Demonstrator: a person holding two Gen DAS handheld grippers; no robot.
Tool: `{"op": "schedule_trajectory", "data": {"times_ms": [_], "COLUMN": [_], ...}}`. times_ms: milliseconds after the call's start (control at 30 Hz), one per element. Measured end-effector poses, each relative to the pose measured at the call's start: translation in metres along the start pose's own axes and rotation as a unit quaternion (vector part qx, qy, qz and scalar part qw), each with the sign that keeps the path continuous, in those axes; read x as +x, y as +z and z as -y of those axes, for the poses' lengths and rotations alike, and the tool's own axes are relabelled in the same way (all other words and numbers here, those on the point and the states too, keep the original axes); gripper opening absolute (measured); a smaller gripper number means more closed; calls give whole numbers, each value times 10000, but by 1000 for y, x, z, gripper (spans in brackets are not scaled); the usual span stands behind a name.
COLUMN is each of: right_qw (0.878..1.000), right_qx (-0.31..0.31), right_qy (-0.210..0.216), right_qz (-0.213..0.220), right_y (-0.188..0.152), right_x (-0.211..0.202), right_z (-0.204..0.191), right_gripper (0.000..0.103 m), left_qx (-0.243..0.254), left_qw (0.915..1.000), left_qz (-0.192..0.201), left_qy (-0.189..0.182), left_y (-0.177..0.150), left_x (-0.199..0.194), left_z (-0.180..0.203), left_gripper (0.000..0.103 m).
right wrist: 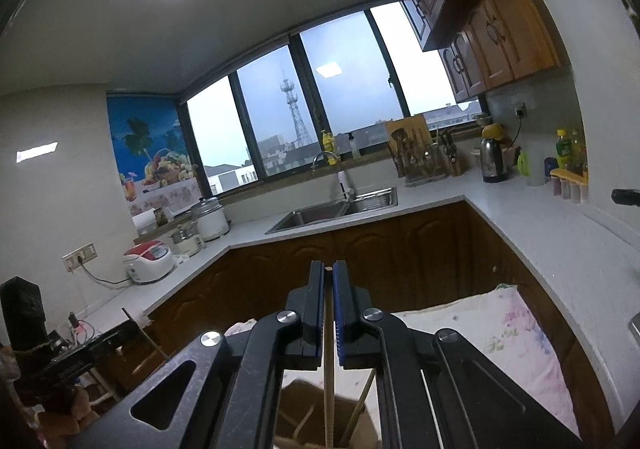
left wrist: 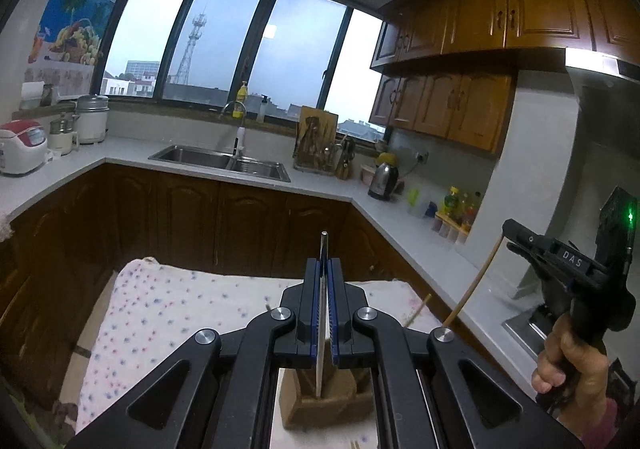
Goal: Organize utensils
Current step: 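Lift both held chopsticks and carry them over the wooden holder, then lower the chopsticks into the holder and open both tools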
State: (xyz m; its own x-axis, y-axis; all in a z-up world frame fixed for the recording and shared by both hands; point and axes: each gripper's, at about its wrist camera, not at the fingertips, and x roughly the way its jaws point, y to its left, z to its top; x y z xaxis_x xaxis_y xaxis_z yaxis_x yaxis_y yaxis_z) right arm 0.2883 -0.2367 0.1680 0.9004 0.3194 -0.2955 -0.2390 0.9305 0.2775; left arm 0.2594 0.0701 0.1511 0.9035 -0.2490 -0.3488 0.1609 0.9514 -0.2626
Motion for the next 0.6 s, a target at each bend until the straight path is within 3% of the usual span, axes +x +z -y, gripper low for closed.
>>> {"op": "schedule_trajectory", "data": {"times_ms": [200, 600], "right_qw": [9997, 9971], "right_qx": [208, 655], "right_qy": [-20, -230], "right_qz": [-155, -318], "right_y": [-26, -87], "right_x": [24, 44], "right_z": [18, 40], "right_gripper": [4, 4], "left_qx": [-77, -328], "left_qw": [10000, 9989], "left_qz": [38, -313], "left_qy": [-37, 153], "left_y": [-15, -56], "left_x": [38, 109], "left_z": [-9, -28], "left_gripper": [1, 1]}}
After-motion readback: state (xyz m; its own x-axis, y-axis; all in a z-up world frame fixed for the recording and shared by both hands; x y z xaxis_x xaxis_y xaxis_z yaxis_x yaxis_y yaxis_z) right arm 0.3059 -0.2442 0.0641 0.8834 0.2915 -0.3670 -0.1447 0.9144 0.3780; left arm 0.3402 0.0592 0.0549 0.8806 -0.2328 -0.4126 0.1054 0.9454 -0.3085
